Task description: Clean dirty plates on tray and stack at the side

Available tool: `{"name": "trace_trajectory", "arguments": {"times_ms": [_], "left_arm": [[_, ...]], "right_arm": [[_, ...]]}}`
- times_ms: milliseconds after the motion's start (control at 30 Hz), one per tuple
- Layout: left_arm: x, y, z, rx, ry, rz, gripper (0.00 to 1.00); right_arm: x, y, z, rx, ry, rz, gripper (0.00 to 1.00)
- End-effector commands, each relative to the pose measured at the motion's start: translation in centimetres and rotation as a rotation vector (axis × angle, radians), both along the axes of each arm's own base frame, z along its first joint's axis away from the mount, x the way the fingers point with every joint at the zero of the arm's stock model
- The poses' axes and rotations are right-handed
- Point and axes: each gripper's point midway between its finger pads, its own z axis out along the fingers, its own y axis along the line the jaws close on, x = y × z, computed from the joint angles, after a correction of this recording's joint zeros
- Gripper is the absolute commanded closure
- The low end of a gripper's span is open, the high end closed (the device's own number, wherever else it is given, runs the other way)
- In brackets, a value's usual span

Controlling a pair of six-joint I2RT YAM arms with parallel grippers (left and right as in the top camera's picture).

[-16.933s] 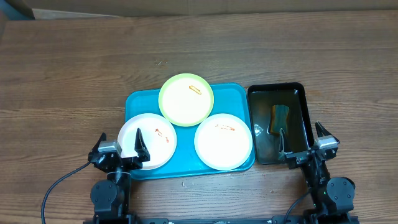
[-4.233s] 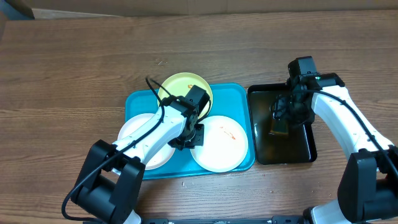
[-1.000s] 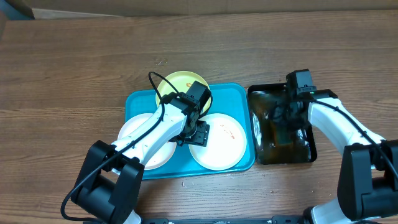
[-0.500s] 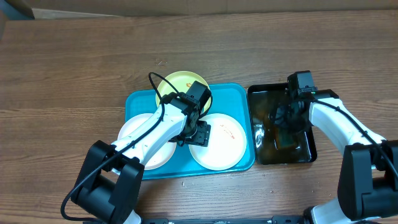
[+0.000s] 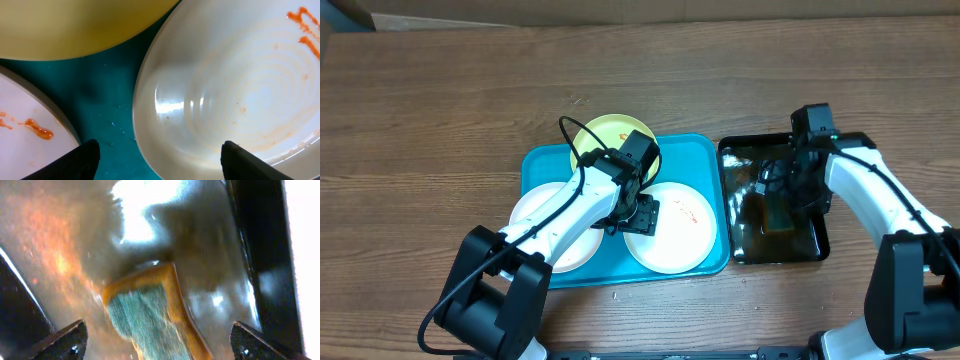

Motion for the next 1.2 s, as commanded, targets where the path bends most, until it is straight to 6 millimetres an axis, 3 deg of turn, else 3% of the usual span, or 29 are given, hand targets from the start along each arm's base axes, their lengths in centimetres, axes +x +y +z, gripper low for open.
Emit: {"name": "trace_trajectory", "arguments": {"times_ms": [0,133,233,567,667,767,867,1000,1067,1100,1167], "left_arm": [[0.4,-0.5,0.4,-0.017,-0.004,0.027,0.21],[0.4,-0.5,0.4,-0.017,0.004,0.106,0.21],[0.3,-0.5,0.3,-0.015,0.007,0.115,0.22],[-0.5,0.3,-1.4,0.002,0.015,0.130,0.34],[-0.7,0.3,-2.0,-0.002,0.016,0.130,0.44],[-0.9,0.4,-2.2,0.002,0.021,0.130,0.47],[-0.9,0.4,-2.2,0.001,0.020,0.131,0.59],[-0.9,0.4,-2.2,0.001,0.020,0.130,0.75],[-0.9,0.4,-2.2,0.001,0.020,0.130,0.79],[-0.9,0.4,-2.2,0.001,0.020,0.131,0.80],[-0.9,0.4,-2.2,0.001,0.020,0.131,0.81]], "right_arm": [[-0.3,-0.2,0.3,-0.006,0.021,0.020,0.12],[-1.5,0.0,-1.2,-0.008,0.045,0.028,0.29],[-1.9,0.1,-2.5,-0.006,0.036,0.036,0.37],[-2.5,0.8,-3.3,0.012,0.037,0.051,0.37],[-2.5,0.8,-3.3,0.012,0.039,0.051,0.40],[-2.4,0.8,-3.3,0.012,0.037,0.055,0.43],[-2.1,0.8,-3.0,0.012,0.031,0.058,0.45],[-1.9,0.9,-2.8,0.012,0.027,0.058,0.60],[-2.1,0.9,-2.8,0.012,0.031,0.058,0.79],[-2.1,0.8,-2.9,0.011,0.033,0.058,0.82],[-2.1,0.8,-2.9,0.011,0.033,0.058,0.80]]}}
